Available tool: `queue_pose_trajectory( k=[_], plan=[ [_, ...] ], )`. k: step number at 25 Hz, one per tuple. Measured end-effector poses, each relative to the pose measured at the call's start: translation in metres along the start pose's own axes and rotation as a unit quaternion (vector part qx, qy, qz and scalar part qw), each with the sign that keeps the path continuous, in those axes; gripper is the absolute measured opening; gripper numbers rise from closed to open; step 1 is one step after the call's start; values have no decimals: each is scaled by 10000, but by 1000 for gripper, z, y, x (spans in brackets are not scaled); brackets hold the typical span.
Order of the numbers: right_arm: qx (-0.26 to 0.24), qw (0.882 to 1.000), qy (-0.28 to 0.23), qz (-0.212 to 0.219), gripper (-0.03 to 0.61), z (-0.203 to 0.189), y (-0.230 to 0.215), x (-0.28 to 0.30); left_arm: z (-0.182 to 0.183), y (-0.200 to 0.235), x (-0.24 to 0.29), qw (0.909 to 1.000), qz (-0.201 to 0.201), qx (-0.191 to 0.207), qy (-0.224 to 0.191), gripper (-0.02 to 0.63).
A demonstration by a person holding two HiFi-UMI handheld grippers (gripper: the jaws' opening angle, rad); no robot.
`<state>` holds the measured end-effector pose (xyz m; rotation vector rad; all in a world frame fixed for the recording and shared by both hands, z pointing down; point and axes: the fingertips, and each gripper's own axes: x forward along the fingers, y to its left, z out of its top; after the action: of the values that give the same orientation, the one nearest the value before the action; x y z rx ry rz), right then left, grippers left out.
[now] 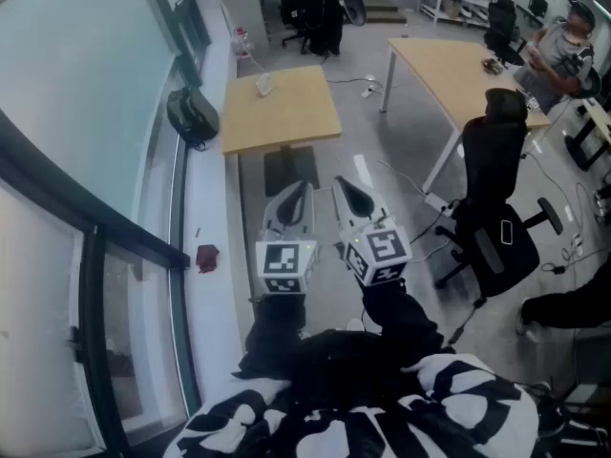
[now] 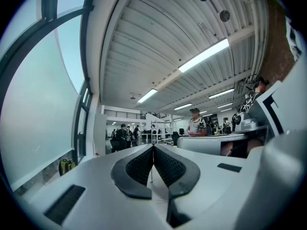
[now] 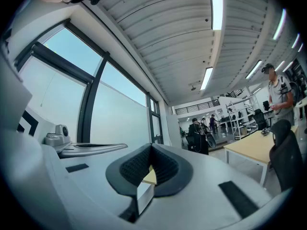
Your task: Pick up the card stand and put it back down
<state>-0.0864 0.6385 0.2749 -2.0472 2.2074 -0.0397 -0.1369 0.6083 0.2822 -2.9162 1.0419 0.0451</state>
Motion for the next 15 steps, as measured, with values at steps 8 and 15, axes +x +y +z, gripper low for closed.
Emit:
queue_pose_trajectory(
  k=[8, 15],
  plan=[
    [20, 9999, 81, 130, 8, -3, -28, -11, -6, -24, 17, 9999, 136, -53, 34, 5],
    [249, 9993, 103, 247, 8, -9, -54, -22, -15, -45, 28, 9997, 222, -100, 77, 5]
  ],
)
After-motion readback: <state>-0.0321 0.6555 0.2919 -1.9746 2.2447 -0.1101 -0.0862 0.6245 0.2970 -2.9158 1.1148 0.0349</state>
